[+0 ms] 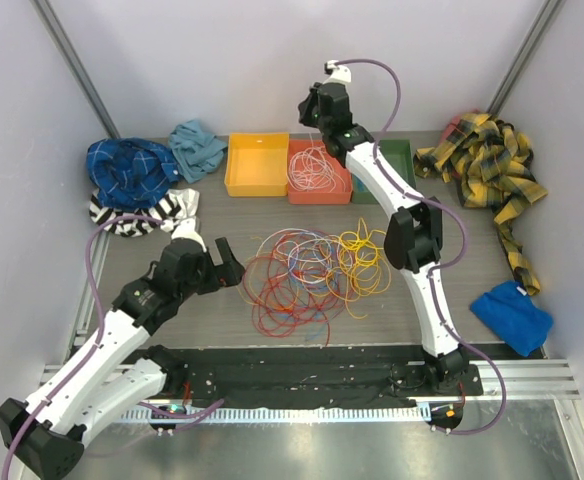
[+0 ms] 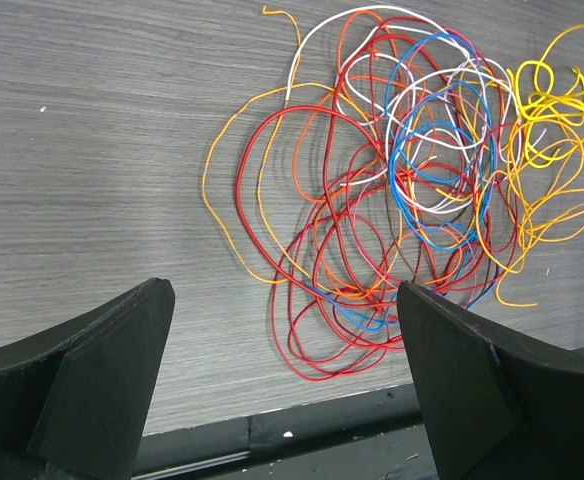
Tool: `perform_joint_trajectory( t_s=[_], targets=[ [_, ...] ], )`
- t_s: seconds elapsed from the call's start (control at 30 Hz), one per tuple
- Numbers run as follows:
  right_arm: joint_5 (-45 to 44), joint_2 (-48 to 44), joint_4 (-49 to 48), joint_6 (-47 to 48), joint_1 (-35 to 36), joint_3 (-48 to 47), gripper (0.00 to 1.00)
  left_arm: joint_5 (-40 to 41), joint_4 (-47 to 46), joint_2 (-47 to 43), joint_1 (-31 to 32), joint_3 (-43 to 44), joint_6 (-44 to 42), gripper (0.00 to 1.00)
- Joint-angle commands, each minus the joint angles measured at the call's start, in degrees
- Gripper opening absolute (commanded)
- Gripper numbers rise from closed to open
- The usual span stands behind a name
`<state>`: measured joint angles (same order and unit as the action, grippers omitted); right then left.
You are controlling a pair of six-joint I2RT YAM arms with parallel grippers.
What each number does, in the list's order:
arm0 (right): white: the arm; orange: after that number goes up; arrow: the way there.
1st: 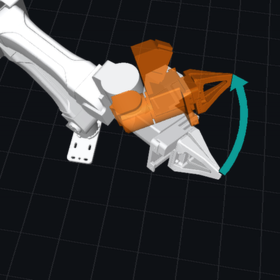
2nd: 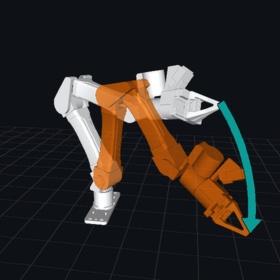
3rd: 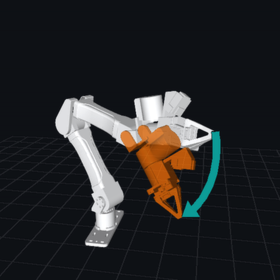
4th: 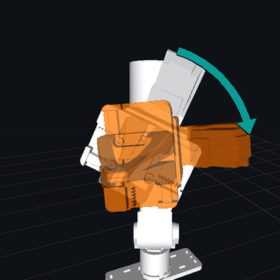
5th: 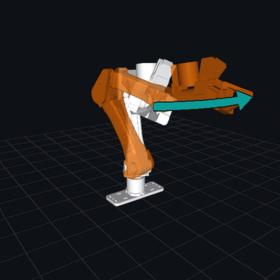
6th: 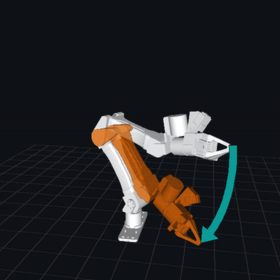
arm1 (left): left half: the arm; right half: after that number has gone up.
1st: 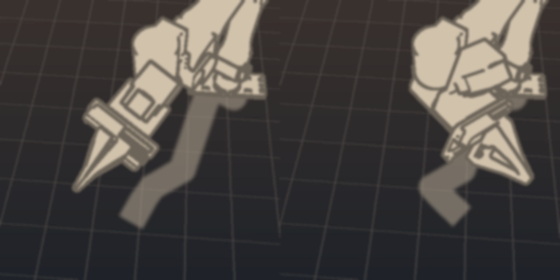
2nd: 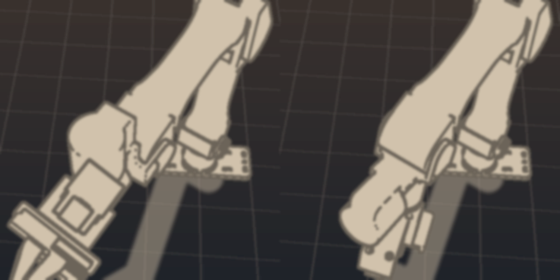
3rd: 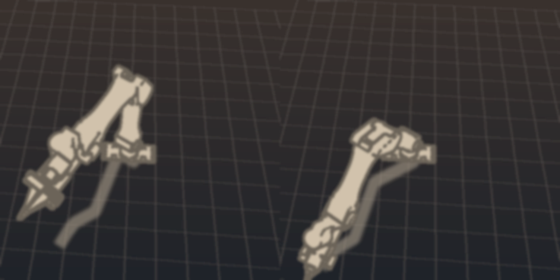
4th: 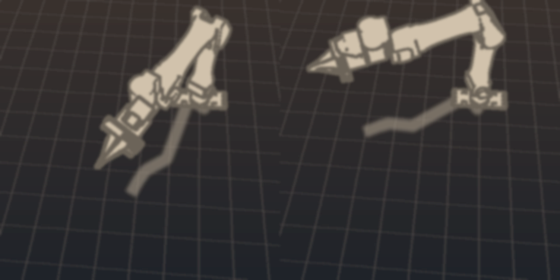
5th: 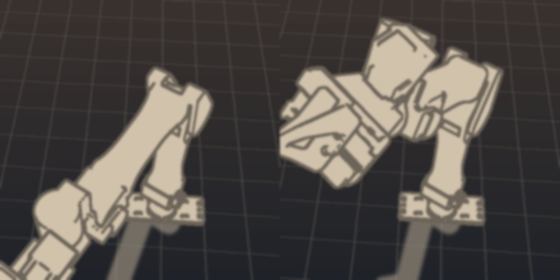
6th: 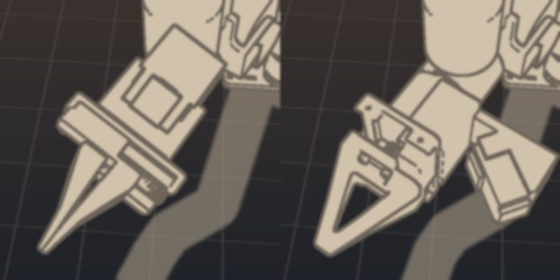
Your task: Untangle the cables
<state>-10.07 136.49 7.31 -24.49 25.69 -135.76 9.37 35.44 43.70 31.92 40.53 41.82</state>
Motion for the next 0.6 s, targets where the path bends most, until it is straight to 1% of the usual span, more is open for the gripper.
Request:
perform_joint_trajectory(
  t_s=[0.0,0.13,0.17,0.2,0.23,0.27,0.33,0.37,0.4,0.47,0.57],
  targets=[
    [2.42,-0.25,-2.38,-1.44,0.32,0.76,0.01,-0.57,-2.31,0.15,0.16,-0.37,0.19,1.0],
    [2.51,-1.92,-4.5,-1.52,0.94,5.5,0.01,-1.19,-2.66,0.42,0.16,-0.63,0.28,1.0],
    [2.51,-1.75,-4.32,-1.52,0.94,5.42,0.05,-1.28,-2.66,0.33,0.16,-0.63,0.28,1.0],
    [2.25,-1.23,-3.37,-1.44,0.94,5.07,0.15,-1.45,-2.66,0.33,0.25,-0.63,0.36,1.0],
    [1.72,-0.87,-2.75,-1.35,0.94,4.46,0.42,-1.63,-2.66,0.24,0.25,-0.63,0.45,1.0],
    [1.02,-0.7,-2.22,-1.35,0.94,4.19,0.52,-1.72,-2.48,-0.02,0.16,-0.72,0.54,1.0],
    [-1.0,-0.26,-0.11,-0.56,1.03,3.58,0.64,-1.72,-2.13,-0.46,0.16,-0.89,0.54,1.0],
    [-1.88,-0.52,0.33,-0.47,0.94,3.75,0.72,-1.55,-1.96,-0.9,0.16,-0.98,0.54,1.0],
    [-2.58,-0.87,0.77,-0.38,1.03,4.01,0.76,-1.54,-1.95,-1.07,0.16,-0.98,0.63,1.0],
    [-4.87,-3.06,0.69,-0.12,0.94,5.77,0.9,-1.28,-1.78,-1.69,0.16,-1.25,0.63,1.0],
    [-7.51,-6.65,-0.8,1.11,1.2,8.49,1.0,-1.02,-1.52,-2.13,0.25,-0.98,0.72,1.0]
  ],
)
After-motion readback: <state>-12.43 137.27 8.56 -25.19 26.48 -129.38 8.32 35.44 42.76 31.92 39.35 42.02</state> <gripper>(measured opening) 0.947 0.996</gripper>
